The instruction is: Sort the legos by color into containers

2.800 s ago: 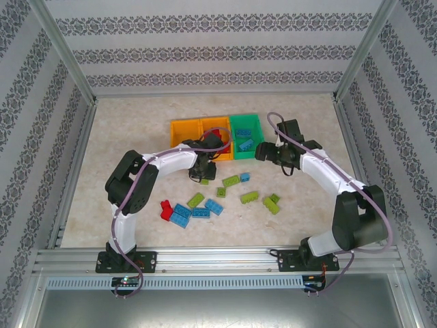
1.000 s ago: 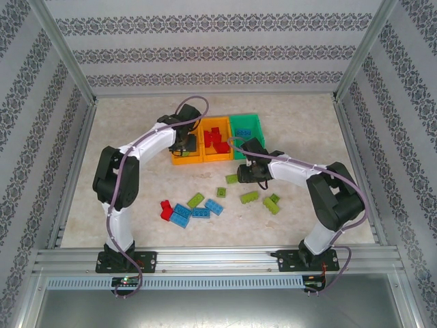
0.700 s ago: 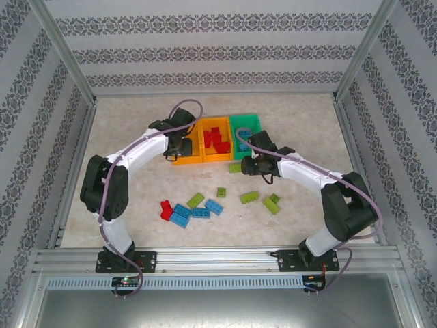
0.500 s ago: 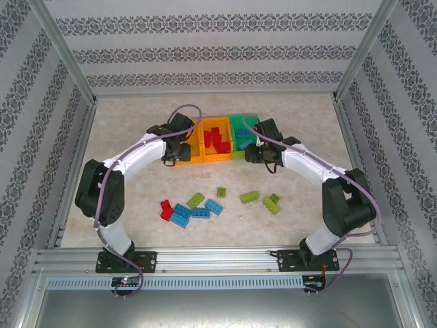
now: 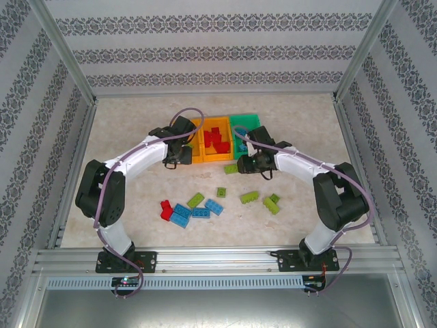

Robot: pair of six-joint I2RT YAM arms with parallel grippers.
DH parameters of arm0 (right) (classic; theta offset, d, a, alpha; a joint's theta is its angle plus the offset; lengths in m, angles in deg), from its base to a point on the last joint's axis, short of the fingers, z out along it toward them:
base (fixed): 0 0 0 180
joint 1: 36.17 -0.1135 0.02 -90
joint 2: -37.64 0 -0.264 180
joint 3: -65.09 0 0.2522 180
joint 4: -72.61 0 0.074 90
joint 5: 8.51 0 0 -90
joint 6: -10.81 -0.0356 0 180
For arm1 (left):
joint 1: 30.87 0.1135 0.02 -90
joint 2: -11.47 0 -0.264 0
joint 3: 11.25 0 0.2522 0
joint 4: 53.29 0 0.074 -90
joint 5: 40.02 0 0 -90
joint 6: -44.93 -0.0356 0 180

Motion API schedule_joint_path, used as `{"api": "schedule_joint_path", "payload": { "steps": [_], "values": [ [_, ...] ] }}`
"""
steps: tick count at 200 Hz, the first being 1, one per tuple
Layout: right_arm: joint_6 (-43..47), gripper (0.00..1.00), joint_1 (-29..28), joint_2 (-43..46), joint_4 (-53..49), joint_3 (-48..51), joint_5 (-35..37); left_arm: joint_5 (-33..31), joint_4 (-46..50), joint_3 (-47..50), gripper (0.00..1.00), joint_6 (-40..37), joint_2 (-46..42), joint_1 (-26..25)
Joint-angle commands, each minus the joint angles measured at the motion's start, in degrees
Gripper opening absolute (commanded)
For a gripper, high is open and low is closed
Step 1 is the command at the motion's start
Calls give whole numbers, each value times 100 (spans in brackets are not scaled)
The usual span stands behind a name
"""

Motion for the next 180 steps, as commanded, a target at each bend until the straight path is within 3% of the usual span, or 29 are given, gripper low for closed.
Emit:
{"api": "schedule_joint_path", "payload": {
  "steps": [1, 69, 115, 180],
  "values": [
    [-37, 39, -108, -155, -31, 77, 53, -18, -50, -120, 57, 26, 82, -80],
    [-318, 51, -342, -614, 91, 222, 222, -35, -25, -94, 57, 0, 129, -90],
    [-369, 57, -346, -319, 141, 295, 458, -42, -24, -73, 57, 15, 127, -100],
    [-456, 58, -293, 5, 351, 357, 585, -40, -28, -76, 57, 22, 138, -121]
  ]
}}
